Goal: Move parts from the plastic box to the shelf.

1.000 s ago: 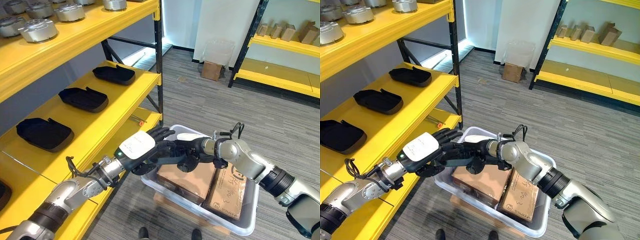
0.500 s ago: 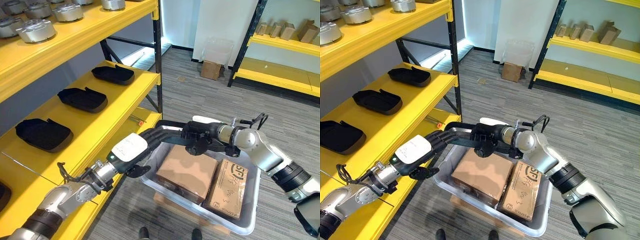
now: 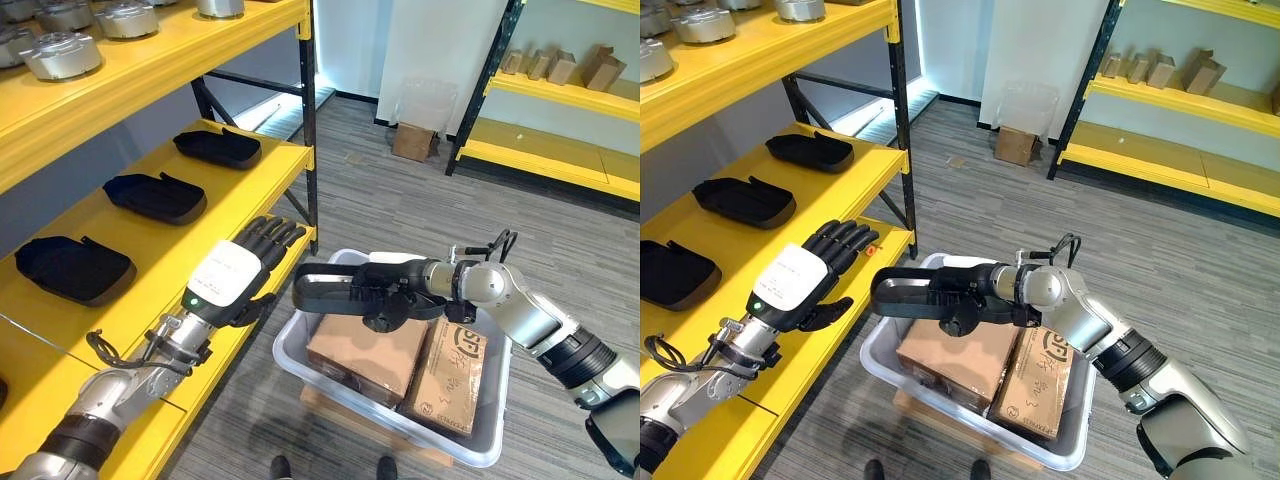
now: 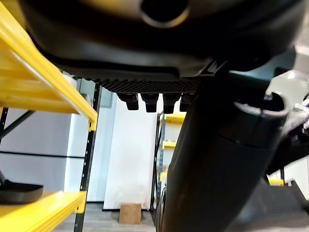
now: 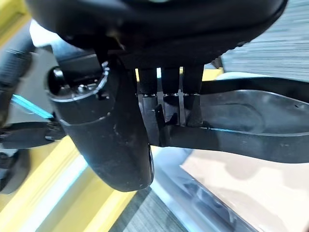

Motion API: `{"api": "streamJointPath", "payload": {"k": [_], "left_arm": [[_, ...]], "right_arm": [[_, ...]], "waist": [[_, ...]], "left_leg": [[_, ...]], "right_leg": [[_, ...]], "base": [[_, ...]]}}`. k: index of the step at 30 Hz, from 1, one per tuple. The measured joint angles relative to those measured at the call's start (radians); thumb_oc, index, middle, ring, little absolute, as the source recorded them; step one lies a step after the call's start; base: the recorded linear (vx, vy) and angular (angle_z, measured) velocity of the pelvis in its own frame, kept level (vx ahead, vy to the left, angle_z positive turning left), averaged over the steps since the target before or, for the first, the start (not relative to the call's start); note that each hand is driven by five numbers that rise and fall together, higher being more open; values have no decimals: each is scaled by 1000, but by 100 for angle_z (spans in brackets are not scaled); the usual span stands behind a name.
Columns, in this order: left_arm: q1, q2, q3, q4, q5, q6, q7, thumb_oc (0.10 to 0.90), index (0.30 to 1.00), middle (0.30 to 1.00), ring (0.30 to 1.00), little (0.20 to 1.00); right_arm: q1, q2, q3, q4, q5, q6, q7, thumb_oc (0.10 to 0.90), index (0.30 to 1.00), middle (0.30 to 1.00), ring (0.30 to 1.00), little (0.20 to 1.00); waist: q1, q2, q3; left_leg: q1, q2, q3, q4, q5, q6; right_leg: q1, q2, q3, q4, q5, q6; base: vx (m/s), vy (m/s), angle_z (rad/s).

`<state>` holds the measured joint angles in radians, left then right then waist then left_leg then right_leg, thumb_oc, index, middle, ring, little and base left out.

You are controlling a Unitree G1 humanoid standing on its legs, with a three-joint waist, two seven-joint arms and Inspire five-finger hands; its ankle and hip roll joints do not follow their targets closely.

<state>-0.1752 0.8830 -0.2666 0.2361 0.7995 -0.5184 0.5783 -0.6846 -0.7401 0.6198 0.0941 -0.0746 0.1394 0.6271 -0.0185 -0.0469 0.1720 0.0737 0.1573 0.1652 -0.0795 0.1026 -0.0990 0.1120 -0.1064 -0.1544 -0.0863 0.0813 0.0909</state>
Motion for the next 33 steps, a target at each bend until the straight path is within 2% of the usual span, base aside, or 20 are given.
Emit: {"api": "streamJointPath", "payload": {"k": [8,13,25,27,33], "left_arm": [[-5,-10,-10,0,0,-5,-19,900,1000,1000,1000,1000],[-8,-41,-33,13,0,-6,-37,900,1000,1000,1000,1000],[-9,-41,-64,44,1,-5,-103,900,1000,1000,1000,1000],[-8,-41,-65,72,1,-2,-110,900,1000,1000,1000,1000],[7,-45,-64,171,42,41,-101,900,1000,1000,1000,1000]], "right_arm": [[0,-6,6,-24,2,-53,53,400,300,300,300,300],[0,-1,7,-54,0,-75,55,400,300,300,300,300],[-1,-15,36,-48,-3,-106,26,400,300,300,300,300],[-1,-15,36,-48,-2,-128,10,400,300,300,300,300],[-1,-17,35,-49,-3,-127,7,400,300,300,300,300]], "waist": [[-8,-2,0],[-6,-2,-1],[-8,-2,-1],[-8,-2,-1],[-9,-2,-1]], "left_leg": [[1,1,5,0,0,0],[2,1,6,0,0,0],[2,2,14,0,0,0],[2,2,16,0,0,0],[5,2,22,0,-1,1]], "right_leg": [[-2,2,3,0,0,0],[-2,2,7,0,1,0],[-7,1,11,0,3,0],[-8,1,12,0,3,0],[-8,1,16,0,4,0]], "base": [[0,0,0],[0,0,0],[1,3,-1],[0,0,0],[1,7,-2]]}}
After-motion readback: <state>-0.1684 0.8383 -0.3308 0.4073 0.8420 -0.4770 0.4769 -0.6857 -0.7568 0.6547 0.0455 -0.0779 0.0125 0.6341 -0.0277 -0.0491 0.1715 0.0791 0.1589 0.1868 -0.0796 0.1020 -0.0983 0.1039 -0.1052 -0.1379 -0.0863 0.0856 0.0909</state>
